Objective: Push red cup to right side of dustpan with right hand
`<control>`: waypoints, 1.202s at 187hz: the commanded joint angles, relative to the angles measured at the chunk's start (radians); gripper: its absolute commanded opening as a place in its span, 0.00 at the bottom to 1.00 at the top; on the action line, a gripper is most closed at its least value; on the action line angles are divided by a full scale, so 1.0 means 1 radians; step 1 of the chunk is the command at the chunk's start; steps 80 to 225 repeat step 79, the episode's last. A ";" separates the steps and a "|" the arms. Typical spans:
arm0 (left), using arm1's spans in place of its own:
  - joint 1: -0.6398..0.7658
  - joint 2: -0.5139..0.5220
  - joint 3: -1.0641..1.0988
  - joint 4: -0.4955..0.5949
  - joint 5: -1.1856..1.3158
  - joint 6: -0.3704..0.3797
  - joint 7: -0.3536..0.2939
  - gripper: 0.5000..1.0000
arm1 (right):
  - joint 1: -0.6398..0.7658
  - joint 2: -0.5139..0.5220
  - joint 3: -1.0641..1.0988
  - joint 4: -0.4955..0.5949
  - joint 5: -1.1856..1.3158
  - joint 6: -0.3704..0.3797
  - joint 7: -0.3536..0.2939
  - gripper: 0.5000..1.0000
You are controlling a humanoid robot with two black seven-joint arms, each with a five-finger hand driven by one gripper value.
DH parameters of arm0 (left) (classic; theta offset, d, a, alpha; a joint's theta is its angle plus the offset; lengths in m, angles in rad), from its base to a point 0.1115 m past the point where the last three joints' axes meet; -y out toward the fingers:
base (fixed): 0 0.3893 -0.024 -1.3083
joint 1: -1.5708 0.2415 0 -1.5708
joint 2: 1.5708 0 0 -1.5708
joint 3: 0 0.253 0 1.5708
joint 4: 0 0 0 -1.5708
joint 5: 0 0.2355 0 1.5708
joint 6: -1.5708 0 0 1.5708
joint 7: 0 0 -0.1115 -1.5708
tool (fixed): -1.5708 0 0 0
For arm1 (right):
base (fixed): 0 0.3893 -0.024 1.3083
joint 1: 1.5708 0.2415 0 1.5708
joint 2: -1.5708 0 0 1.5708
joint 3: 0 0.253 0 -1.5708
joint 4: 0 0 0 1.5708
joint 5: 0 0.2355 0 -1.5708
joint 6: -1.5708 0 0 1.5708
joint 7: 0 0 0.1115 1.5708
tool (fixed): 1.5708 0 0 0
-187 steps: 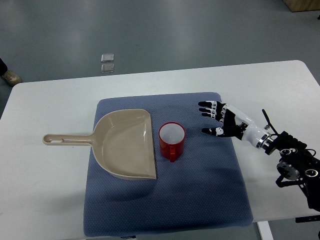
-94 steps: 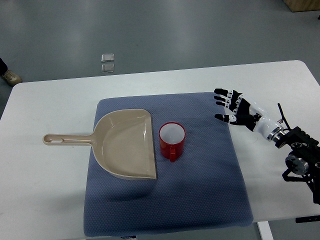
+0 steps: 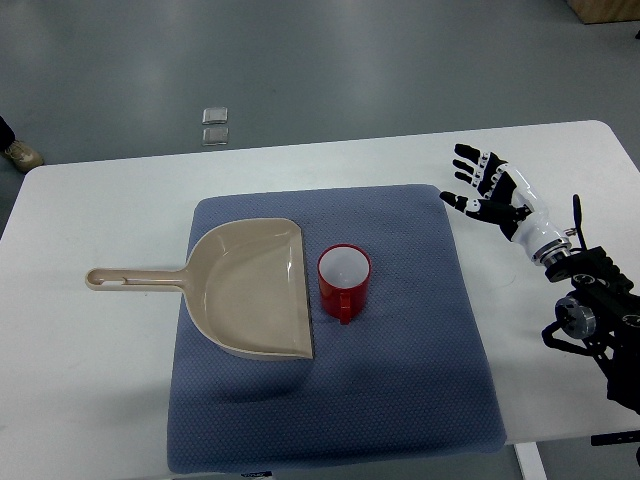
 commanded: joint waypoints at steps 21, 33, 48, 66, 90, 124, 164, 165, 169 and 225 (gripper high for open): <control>0.000 0.000 0.000 0.000 0.000 0.000 0.000 1.00 | -0.007 0.020 0.012 0.006 0.056 -0.041 0.000 0.83; 0.000 0.000 0.000 0.000 0.000 0.000 0.000 1.00 | -0.010 0.023 0.011 0.006 0.086 -0.040 0.000 0.83; 0.000 0.000 0.000 0.000 0.000 0.000 0.000 1.00 | -0.016 0.026 0.009 0.006 0.136 -0.041 0.002 0.83; 0.000 0.000 0.000 0.000 0.000 0.000 0.000 1.00 | -0.018 0.024 -0.003 0.006 0.152 -0.046 0.011 0.83; 0.000 0.000 0.000 0.000 0.000 0.000 -0.001 1.00 | -0.020 0.024 0.002 0.005 0.154 -0.043 0.011 0.83; 0.000 0.000 0.000 0.000 0.000 0.000 -0.001 1.00 | -0.020 0.024 0.002 0.005 0.154 -0.043 0.011 0.83; 0.000 0.000 0.000 0.000 0.000 0.000 -0.001 1.00 | -0.020 0.024 0.002 0.005 0.154 -0.043 0.011 0.83; 0.000 0.000 0.000 0.000 0.000 0.000 -0.001 1.00 | -0.020 0.024 0.002 0.005 0.154 -0.043 0.011 0.83; 0.000 0.000 0.000 0.000 0.000 0.000 -0.001 1.00 | -0.020 0.024 0.002 0.005 0.154 -0.043 0.011 0.83; 0.000 0.000 0.000 0.000 0.000 0.000 -0.001 1.00 | -0.020 0.024 0.002 0.005 0.154 -0.043 0.011 0.83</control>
